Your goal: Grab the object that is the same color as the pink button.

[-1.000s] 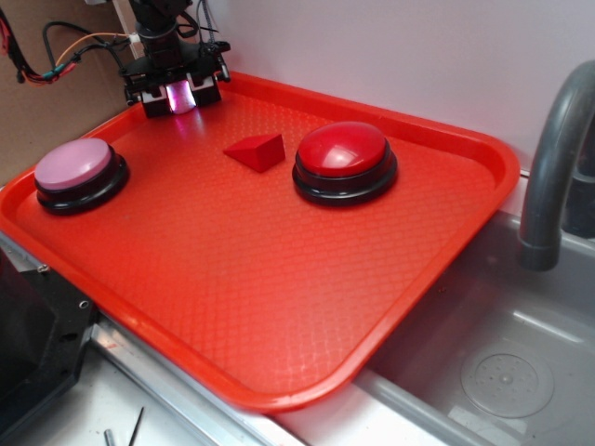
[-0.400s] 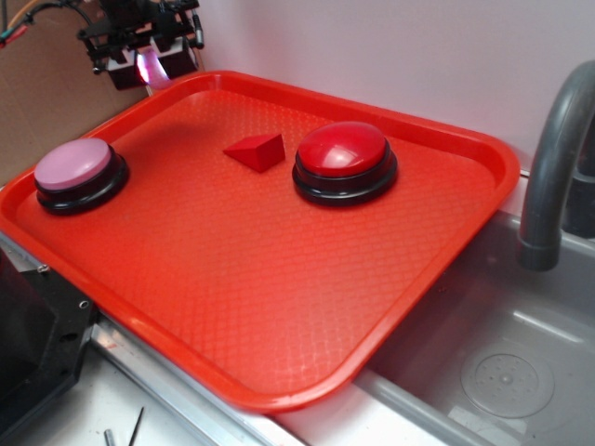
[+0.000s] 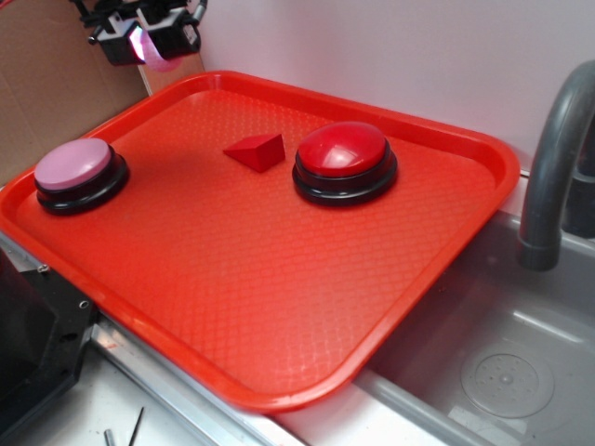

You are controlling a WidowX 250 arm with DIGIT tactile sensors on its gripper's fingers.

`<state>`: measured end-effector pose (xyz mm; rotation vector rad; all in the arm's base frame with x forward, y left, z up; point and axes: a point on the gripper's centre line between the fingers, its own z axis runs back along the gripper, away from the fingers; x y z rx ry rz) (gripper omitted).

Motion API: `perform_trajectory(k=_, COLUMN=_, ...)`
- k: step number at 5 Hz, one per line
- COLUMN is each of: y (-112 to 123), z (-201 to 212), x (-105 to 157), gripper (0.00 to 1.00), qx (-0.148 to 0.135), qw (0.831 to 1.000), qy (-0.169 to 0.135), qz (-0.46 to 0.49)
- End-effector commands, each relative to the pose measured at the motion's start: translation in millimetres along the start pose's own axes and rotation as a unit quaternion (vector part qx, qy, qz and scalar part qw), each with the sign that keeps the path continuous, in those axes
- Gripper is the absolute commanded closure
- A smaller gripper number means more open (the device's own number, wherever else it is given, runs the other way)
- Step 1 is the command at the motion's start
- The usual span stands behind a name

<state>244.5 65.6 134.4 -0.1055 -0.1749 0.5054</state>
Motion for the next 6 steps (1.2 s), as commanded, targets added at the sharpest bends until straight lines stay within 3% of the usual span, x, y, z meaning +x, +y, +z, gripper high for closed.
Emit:
perform_trajectory(k=1, y=5, z=36, x=-7, gripper=1.0, qx=-0.021, qw=0.996, qy=0.03, qz=-0.08)
perform_trajectory(k=2, y=-4, z=57, x=-17, gripper=1.0, qx=-0.038, qw=0.992, qy=0.012, qz=-0.119)
perform_trajectory(k=3, y=-12, z=67, x=-24, gripper=1.0, qx=-0.047, qw=0.99, qy=0.016, qz=-0.132)
perform_trajectory(k=5, y=-43, z=67, x=-47, gripper=1.0, qx=-0.028, qw=0.985, qy=0.015, qz=-0.169)
perform_trajectory(k=6, y=-45, z=67, x=-51, gripper=1.0, qx=-0.024, qw=0.985, qy=0.005, qz=-0.171)
